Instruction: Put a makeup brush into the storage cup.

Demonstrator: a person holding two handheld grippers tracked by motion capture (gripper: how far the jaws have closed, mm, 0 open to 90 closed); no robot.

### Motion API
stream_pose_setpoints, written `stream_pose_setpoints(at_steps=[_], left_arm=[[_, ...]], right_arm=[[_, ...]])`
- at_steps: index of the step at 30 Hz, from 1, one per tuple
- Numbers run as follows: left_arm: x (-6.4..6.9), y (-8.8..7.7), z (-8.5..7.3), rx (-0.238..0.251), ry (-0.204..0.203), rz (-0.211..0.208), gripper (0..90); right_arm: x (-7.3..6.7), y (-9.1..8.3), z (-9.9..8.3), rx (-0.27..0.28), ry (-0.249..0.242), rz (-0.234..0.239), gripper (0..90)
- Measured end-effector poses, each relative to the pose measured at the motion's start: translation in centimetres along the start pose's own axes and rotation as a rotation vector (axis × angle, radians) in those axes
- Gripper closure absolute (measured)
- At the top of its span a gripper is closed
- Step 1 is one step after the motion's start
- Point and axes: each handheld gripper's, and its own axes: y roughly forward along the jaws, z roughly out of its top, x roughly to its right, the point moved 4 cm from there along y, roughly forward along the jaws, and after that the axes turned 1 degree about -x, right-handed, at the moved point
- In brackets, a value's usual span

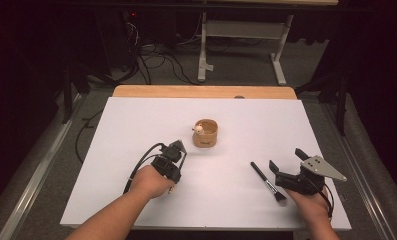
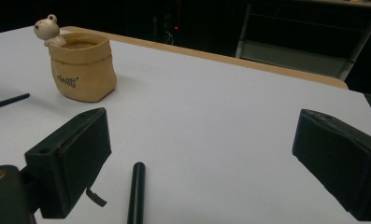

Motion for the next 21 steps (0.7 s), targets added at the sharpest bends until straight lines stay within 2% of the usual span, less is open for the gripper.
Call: stream_pose_setpoints(at_steps=[16,21], left_arm=[[-0.40,0.00,0.15,-0.018,0.046,-0.022,81.1],[-0.27,0.03,0.18,-0.021,0.068,-0.014,81.0]], right_arm=[[-0.02,-0.05,-0.05,-0.005,0.000,-0.002,6.1],[-0.03,-0.04,-0.05,-0.004,0.000,-0.004,6.2]])
